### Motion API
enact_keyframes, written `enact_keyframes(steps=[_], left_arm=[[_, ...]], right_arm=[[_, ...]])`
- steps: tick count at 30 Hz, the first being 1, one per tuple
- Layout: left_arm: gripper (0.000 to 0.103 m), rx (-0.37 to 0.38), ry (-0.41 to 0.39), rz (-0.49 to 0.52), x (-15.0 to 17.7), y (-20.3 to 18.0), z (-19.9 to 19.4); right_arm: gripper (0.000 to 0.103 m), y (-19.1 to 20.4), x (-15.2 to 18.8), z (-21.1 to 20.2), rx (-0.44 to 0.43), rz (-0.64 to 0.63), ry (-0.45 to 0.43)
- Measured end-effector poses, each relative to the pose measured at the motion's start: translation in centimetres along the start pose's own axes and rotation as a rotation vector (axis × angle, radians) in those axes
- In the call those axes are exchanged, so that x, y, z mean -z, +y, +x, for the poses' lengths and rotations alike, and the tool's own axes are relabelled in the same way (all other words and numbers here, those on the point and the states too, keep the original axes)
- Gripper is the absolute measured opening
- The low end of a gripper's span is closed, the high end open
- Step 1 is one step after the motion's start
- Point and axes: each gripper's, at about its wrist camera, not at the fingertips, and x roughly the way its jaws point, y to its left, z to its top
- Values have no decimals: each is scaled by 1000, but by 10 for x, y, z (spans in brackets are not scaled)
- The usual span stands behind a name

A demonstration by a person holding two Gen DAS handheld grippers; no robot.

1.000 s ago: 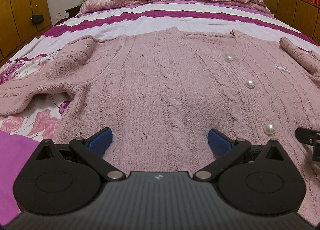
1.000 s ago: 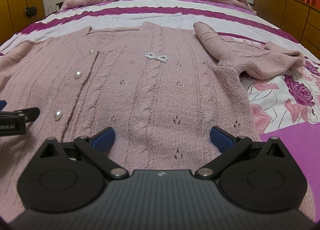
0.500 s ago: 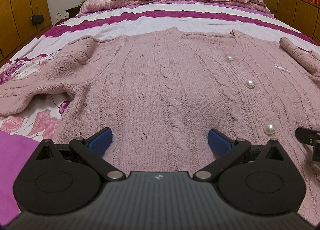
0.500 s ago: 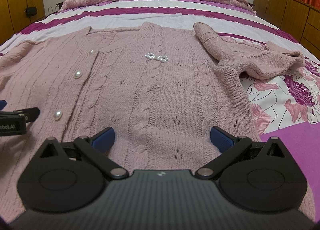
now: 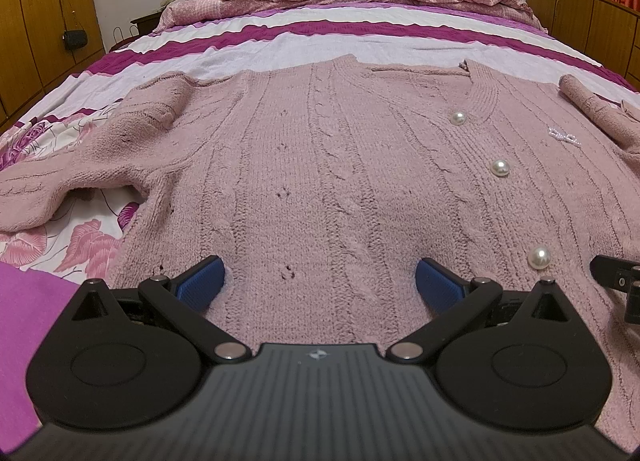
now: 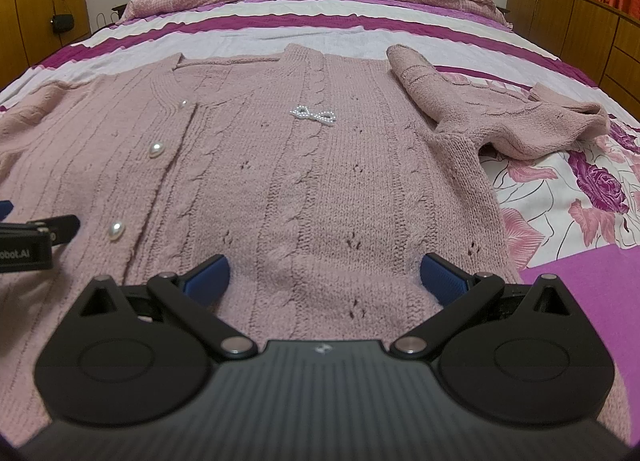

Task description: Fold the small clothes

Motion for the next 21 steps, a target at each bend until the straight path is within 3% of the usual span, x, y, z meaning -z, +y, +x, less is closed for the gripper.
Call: enact_keyframes(steps=[21], left_arm=[[103,-1,-1,1,0,0,0]], right_arm=[[103,0,0,0,1,0,-1]])
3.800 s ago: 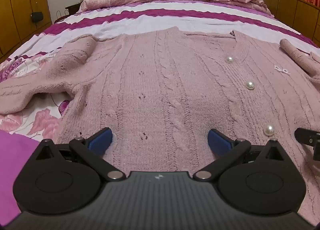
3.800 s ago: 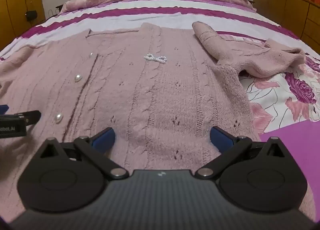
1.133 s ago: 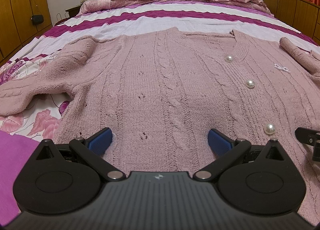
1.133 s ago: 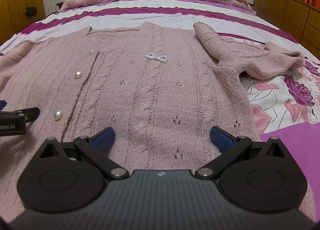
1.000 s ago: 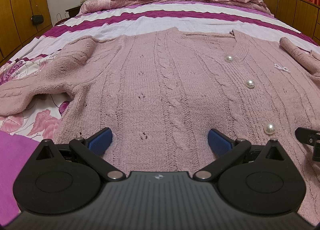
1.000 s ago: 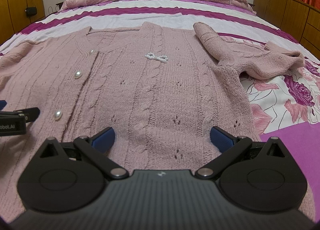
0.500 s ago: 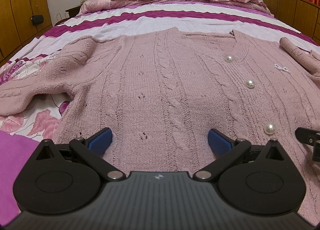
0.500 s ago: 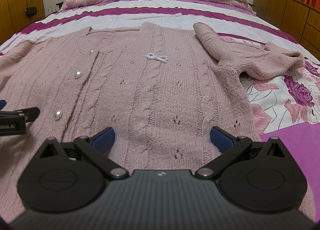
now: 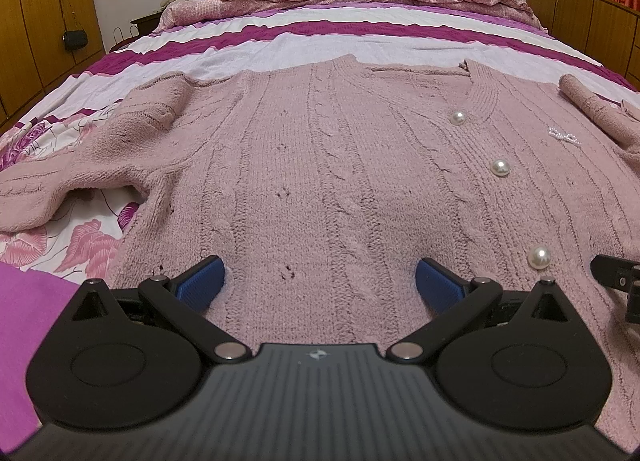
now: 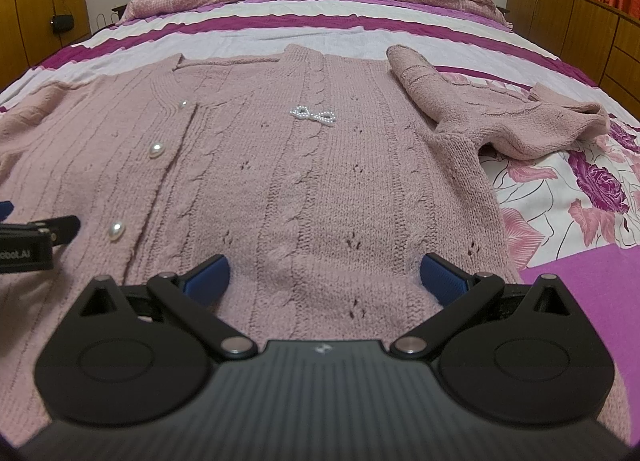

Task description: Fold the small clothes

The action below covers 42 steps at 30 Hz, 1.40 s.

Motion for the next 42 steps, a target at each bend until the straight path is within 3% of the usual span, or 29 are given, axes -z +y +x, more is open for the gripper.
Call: enact_keyframes(steps=[13,19,23,28,31,42], left_arm=[[103,1,13,0,-4,0,0],[103,20,43,-14,-17,3,-8],[103,48,26,-26,-34,2,-26],[103,54,1,-25,-64,-9,-43],[103,54,-5,-10,-75,-19,-47],[103,43,43,-12,-84,-39,-29]], right_arm=[[103,-3,-5,-4,-22,11,19],[103,-22,-17,-22,-136,79,26],[103,-44,-34,-44,-184,92,-40],[103,-89,-58,-54,-128,92,-112],[103,-125,-71,-48,-48,103,-136],[103,-250,-109,33,202,159,-106]])
